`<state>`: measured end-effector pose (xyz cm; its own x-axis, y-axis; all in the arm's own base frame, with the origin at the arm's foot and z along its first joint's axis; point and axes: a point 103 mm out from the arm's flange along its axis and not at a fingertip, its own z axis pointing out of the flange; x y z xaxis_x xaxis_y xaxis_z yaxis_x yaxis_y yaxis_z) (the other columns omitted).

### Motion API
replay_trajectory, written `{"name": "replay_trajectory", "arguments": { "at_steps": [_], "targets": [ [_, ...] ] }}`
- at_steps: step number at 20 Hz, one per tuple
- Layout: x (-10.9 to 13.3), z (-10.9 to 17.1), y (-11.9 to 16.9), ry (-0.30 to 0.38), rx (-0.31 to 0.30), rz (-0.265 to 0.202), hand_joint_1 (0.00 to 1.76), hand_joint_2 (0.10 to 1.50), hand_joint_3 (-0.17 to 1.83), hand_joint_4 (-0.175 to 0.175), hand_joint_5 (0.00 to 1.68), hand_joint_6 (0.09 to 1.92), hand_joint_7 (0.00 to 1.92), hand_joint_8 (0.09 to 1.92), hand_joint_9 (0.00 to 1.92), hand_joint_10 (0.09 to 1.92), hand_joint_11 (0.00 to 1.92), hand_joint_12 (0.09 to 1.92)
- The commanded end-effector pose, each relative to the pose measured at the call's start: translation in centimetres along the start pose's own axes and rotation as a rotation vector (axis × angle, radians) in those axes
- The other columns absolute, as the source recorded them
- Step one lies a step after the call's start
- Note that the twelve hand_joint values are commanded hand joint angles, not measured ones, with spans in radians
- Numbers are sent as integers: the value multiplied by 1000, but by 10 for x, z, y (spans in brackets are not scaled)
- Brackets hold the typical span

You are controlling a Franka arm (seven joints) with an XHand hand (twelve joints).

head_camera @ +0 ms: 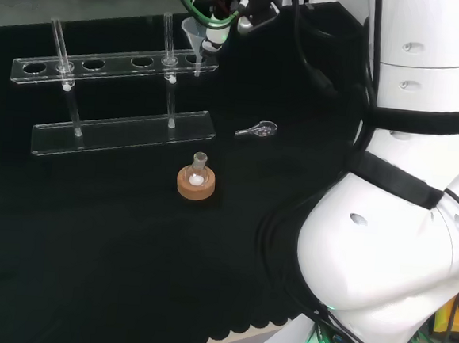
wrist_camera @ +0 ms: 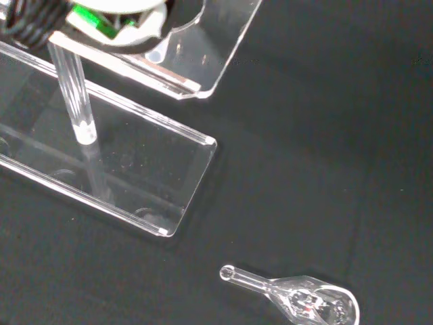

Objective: Put the funnel back on the funnel stand.

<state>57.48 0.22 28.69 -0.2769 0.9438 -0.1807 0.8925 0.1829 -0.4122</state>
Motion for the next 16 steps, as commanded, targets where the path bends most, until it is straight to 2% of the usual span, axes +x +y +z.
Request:
{"name": "replay_trajectory", "arguments": {
  "at_steps": [1, 3, 5, 7, 9, 11, 13, 14, 16],
  "targets": [
    [4, 2, 0, 3, 19, -5, 856, 637, 625, -60, 445, 102, 307, 721, 749, 570, 563, 1250],
    [5, 3, -1, 12, 32, -6, 822, 633, 612, -57, 358, 87, 120, 627, 487, 584, 348, 1318],
    [5, 5, -4, 19, 40, -9, 775, 633, 574, -56, 268, 87, 30, 420, 247, 660, 157, 1394],
    [5, 6, -9, 29, 40, -7, 728, 635, 518, -51, 157, 87, 6, 149, 75, 722, 44, 1430],
    [5, 6, -16, 44, 47, -7, 692, 629, 472, -47, 73, 87, 0, 87, 17, 661, 9, 1418],
    [6, 6, -25, 45, 37, -3, 672, 622, 422, -42, 22, 87, 0, 87, 3, 508, 1, 1383],
    [8, 3, -40, 35, -32, -2, 654, 635, 347, -40, 5, 87, 0, 87, 0, 376, 0, 1346],
    [9, 1, -48, 37, -54, 1, 650, 642, 323, -41, 2, 87, 0, 87, 0, 358, 0, 1339],
    [10, -2, -66, 44, -98, 1, 640, 663, 281, -48, 22, 87, 0, 87, 0, 475, 0, 1366]
  ]
}}
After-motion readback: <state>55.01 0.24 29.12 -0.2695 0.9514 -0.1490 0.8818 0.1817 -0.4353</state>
